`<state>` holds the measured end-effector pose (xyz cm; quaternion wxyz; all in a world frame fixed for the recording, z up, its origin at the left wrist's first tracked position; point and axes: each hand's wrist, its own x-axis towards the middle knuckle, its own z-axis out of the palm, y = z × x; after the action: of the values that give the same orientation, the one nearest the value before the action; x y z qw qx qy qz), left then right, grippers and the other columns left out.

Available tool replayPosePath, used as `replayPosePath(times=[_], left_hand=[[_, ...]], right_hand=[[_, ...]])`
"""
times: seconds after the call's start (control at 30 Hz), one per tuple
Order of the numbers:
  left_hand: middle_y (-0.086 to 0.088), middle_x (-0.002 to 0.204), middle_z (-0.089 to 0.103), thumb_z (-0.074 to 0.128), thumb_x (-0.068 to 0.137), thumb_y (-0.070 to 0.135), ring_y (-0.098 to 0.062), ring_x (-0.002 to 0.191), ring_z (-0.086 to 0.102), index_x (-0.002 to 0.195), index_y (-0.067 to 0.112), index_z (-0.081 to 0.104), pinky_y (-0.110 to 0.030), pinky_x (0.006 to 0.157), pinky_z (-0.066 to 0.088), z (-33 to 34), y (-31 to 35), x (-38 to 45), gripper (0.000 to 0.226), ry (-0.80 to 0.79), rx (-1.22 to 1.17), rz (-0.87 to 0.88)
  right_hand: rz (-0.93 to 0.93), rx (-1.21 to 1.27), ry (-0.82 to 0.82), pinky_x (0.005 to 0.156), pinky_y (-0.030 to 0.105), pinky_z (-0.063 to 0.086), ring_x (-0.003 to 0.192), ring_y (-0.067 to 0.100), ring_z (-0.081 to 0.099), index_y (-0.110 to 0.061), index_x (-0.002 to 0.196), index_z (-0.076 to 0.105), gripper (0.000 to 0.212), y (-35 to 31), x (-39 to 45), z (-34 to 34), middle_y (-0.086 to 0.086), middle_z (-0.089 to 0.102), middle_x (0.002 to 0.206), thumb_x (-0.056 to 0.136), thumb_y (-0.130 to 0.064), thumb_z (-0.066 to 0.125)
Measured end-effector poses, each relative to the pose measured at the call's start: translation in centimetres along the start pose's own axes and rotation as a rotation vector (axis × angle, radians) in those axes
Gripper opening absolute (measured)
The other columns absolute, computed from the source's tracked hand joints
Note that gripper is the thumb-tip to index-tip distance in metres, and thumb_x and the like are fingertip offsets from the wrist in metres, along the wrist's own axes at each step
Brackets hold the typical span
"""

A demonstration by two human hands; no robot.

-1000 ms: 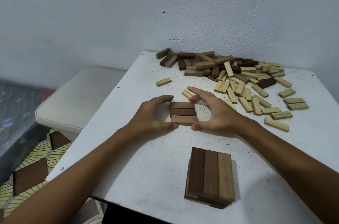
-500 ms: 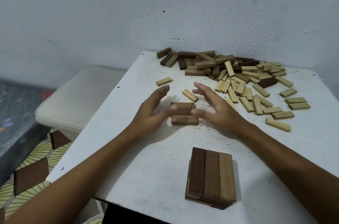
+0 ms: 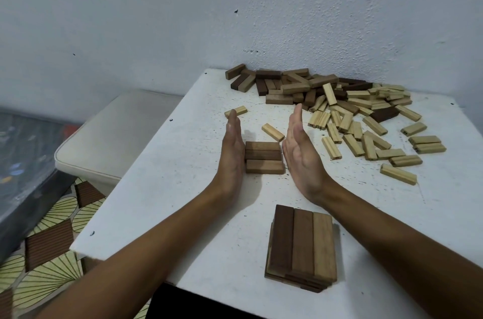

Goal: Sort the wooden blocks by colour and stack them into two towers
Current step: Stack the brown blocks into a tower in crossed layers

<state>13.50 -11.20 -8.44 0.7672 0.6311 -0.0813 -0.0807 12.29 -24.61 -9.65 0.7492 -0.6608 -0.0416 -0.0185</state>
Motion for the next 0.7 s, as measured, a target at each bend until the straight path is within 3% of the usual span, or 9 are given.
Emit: replayPosePath(times=[0.07,0.13,0.23,0.33,0.43,0.5,0.63,0.7], left_hand=[[0.012,0.163,0.005,0.018,0.086,0.064,0.0,0.148,0.004,0.155,0.031,0.008,-0.027,0.12,0.005,0.2,-0.1,0.0,0.077,-0.004,0.001,0.007],[0.013,0.163,0.004,0.018,0.087,0.065,0.001,0.147,0.004,0.154,0.031,0.008,-0.026,0.12,0.004,0.4,0.0,-0.1,0.076,-0.003,-0.008,0.007],[0.012,0.163,0.005,0.018,0.091,0.068,0.002,0.147,0.005,0.155,0.029,0.008,-0.022,0.117,0.007,0.5,0.0,-0.2,0.075,0.011,-0.018,0.003],[0.014,0.162,0.006,0.017,0.094,0.065,0.003,0.146,0.007,0.155,0.03,0.01,-0.018,0.118,0.011,0.6,0.0,-0.4,0.071,0.002,-0.023,0.008],[0.015,0.161,0.007,0.009,0.098,0.052,0.002,0.145,0.009,0.154,0.031,0.011,-0.002,0.105,0.024,1.0,0.3,-0.7,0.06,-0.002,-0.046,-0.007],[0.014,0.162,0.007,0.008,0.098,0.05,0.003,0.145,0.009,0.155,0.031,0.011,-0.008,0.108,0.019,1.0,0.1,-0.7,0.059,-0.013,-0.034,0.001],[0.015,0.16,0.01,0.009,0.097,0.052,0.009,0.139,0.015,0.154,0.03,0.012,-0.003,0.106,0.026,1.0,0.5,-0.9,0.062,-0.026,-0.029,-0.011],[0.016,0.157,0.024,0.012,0.096,0.053,0.017,0.131,0.029,0.151,0.031,0.022,-0.008,0.108,0.028,0.9,0.5,-0.9,0.06,-0.052,0.024,0.035]], right_hand=[[0.0,0.015,0.01,0.12,0.029,-0.001,0.136,-0.012,-0.002,-0.042,0.15,-0.01,0.077,-0.1,0.0,0.1,-0.02,-0.014,0.159,0.086,-0.063,0.027],[0.006,0.026,0.011,0.117,0.025,0.001,0.135,-0.012,-0.001,-0.04,0.151,-0.011,0.074,-0.3,0.0,0.4,-0.019,-0.014,0.159,0.087,-0.056,0.023],[0.0,0.028,0.0,0.114,0.021,0.002,0.129,-0.024,0.006,-0.039,0.151,-0.012,0.074,-0.1,0.1,0.6,-0.026,-0.011,0.154,0.088,-0.057,0.022],[-0.009,0.022,-0.013,0.108,0.015,0.008,0.105,-0.042,0.021,-0.035,0.152,-0.013,0.071,-0.2,0.0,0.9,-0.029,-0.005,0.147,0.096,-0.06,0.022],[-0.017,0.003,0.0,0.103,0.013,0.01,0.098,-0.044,0.023,-0.034,0.151,-0.014,0.074,-0.6,-0.3,1.2,-0.029,-0.003,0.142,0.089,-0.054,0.02],[-0.014,-0.008,0.005,0.103,0.013,0.009,0.098,-0.044,0.024,-0.034,0.151,-0.013,0.07,-0.6,-0.3,1.3,-0.03,-0.003,0.139,0.091,-0.051,0.018],[-0.01,0.001,0.012,0.106,0.016,0.008,0.098,-0.044,0.023,-0.034,0.151,-0.012,0.066,-0.5,-0.4,1.4,-0.033,-0.001,0.138,0.094,-0.049,0.017],[-0.019,-0.006,0.021,0.108,0.019,0.008,0.098,-0.044,0.025,-0.036,0.151,-0.011,0.073,-0.7,-0.5,1.5,-0.038,0.004,0.137,0.089,-0.052,0.023]])
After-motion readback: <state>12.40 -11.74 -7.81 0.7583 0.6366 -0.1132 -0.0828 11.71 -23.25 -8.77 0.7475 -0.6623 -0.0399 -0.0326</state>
